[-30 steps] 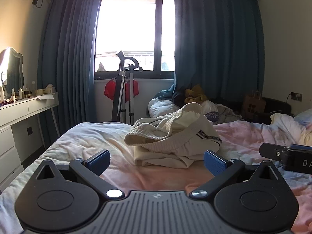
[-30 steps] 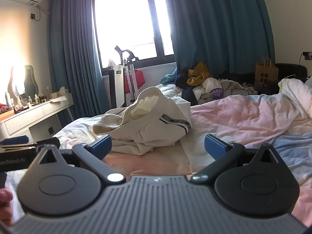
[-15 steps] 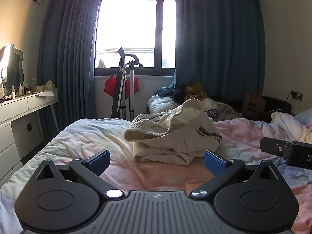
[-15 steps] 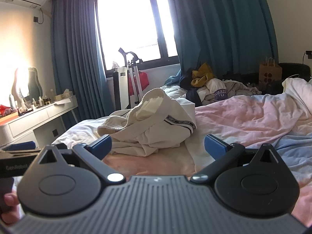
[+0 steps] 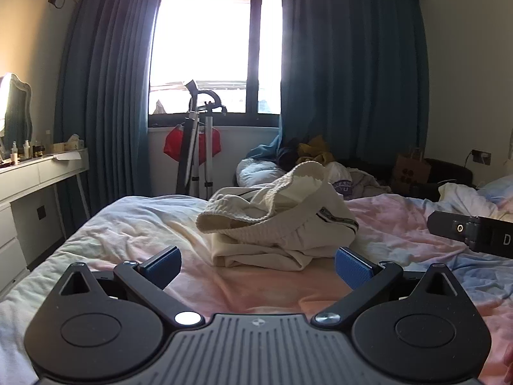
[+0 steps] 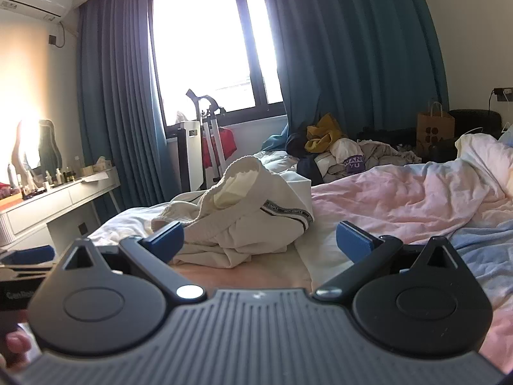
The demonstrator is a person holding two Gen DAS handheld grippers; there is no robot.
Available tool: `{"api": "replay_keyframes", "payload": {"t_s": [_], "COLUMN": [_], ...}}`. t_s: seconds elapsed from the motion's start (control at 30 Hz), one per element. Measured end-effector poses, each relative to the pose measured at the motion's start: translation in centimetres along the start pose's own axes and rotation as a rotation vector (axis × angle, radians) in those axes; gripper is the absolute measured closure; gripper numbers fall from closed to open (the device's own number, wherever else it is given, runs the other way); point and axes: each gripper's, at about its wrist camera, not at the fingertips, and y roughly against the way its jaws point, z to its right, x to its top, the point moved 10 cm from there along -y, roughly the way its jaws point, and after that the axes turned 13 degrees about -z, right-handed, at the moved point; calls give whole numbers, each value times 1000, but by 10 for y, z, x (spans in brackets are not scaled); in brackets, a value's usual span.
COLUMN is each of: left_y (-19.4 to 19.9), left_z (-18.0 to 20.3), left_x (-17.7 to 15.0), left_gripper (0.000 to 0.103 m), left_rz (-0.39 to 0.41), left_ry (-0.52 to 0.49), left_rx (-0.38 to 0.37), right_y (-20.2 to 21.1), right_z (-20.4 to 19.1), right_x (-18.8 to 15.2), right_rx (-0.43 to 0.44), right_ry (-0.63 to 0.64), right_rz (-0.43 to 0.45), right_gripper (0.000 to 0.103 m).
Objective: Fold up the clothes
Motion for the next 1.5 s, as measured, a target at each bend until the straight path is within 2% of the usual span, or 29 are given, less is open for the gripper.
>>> {"api": "replay_keyframes", "payload": {"t_s": [0.17,0.3,0.47,0.6,0.73,0.8,0.97,1.07,1.17,1.2,1.23,1.27,1.33,1.37,1.5], "left_y": [-32,-67,-128,-168,-204,-224,-272,-291,-310,-313,-315,-318,-312,-307,-271], "left_z": [2,-8,-36,-54,-64,-72,-97,-94,-92,-89,-87,-82,-74,-70,-50], "left_x": [1,3,9,23,44,53,69,72,76,79,83,87,100,108,136], "left_gripper": [0,0,2,6,6,7,12,16,23,30,41,47,83,83,88], "left_rz": [-67,-128,-204,-201,-167,-165,-169,-161,-153,-143,-134,-132,-90,-59,-8], "left_ry": [-50,-47,-46,-75,-113,-99,-31,-87,-142,-135,-128,-132,-140,-129,-78], "left_rx": [36,79,158,226,260,283,300,296,292,270,248,232,253,264,188], "right_y": [-9,-12,-28,-49,-64,-70,-87,-99,-108,-110,-112,-113,-114,-113,-105], "right_z": [-3,-1,11,21,26,28,34,34,34,34,34,34,34,34,31], "right_x": [-4,-6,-17,-25,-29,-32,-38,-43,-48,-49,-49,-50,-50,-48,-37], "right_rx": [11,13,60,94,116,127,157,172,182,180,173,164,133,114,63], "right_ry": [10,-3,-94,-180,-242,-259,-315,-331,-343,-341,-335,-328,-305,-287,-216], "right_rz": [-24,-36,-121,-180,-199,-206,-238,-258,-276,-277,-276,-277,-268,-253,-183], "right_gripper": [0,0,0,0,0,0,0,0,0,0,0,0,0,0,0]}}
